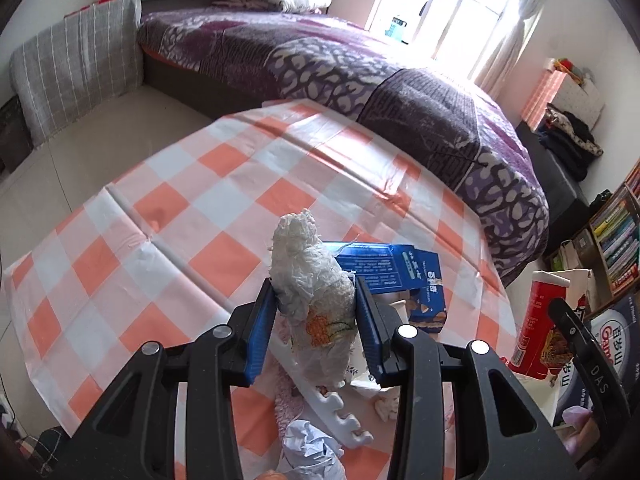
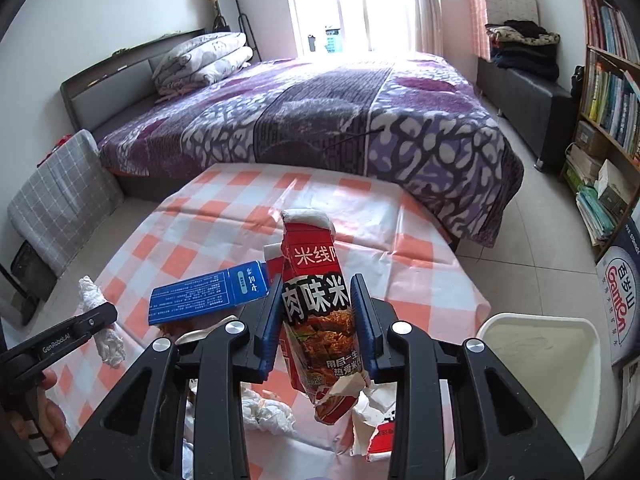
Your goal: Collect trash
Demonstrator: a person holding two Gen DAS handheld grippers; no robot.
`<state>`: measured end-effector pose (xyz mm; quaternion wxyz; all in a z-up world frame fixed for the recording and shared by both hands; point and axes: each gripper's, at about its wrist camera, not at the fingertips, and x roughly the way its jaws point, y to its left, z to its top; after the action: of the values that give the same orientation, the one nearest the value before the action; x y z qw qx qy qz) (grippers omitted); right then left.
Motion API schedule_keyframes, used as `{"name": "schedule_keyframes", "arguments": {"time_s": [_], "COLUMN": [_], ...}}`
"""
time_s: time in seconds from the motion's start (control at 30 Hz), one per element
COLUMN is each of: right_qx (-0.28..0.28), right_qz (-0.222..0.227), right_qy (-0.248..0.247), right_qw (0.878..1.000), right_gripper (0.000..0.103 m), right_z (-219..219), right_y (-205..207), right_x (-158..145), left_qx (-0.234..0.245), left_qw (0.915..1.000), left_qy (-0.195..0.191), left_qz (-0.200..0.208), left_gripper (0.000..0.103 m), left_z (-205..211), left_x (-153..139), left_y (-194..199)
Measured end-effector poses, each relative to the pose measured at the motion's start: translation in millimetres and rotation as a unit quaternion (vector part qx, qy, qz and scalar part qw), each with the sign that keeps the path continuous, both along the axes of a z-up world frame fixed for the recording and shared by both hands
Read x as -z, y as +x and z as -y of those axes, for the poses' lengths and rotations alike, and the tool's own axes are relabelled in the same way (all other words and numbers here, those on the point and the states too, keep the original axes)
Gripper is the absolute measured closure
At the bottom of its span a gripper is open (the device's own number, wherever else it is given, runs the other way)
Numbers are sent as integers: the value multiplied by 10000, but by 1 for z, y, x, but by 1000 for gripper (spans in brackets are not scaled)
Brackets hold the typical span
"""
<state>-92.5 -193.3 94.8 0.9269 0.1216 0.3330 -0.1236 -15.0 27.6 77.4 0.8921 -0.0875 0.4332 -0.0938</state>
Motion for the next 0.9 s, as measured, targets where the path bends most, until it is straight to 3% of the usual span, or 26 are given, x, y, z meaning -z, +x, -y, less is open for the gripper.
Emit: {"name": "schedule_keyframes", "arguments": {"time_s": [0.23, 0.47, 0.67, 0.8, 0.9], "right_qx": [681, 1125, 1398, 1376, 1226], "right_qz": [296, 517, 377, 40, -388], "right_qy": [-267, -552, -339, 39, 424], "right_qw": [9969, 9908, 9889, 9905, 9908], "right_gripper": [71, 74, 76, 75, 67], "right_z": [9, 28, 55, 73, 82], "right_y": [-43, -79, -95, -96, -92], "right_x": [-9, -16, -9, 5, 24], "left_qx": [186, 473, 718, 825, 871], "left_qw": [9964, 9941, 9925, 9912, 9916], "left_qy": [311, 358, 364, 417, 440], "left_qz": [765, 907, 924, 952, 846], "left_gripper": [64, 64, 64, 64, 64], "left_z": [44, 74, 95, 106, 107], "left_x": [-15, -19, -19, -20, -16], "left_y": [-41, -66, -86, -94, -92]}}
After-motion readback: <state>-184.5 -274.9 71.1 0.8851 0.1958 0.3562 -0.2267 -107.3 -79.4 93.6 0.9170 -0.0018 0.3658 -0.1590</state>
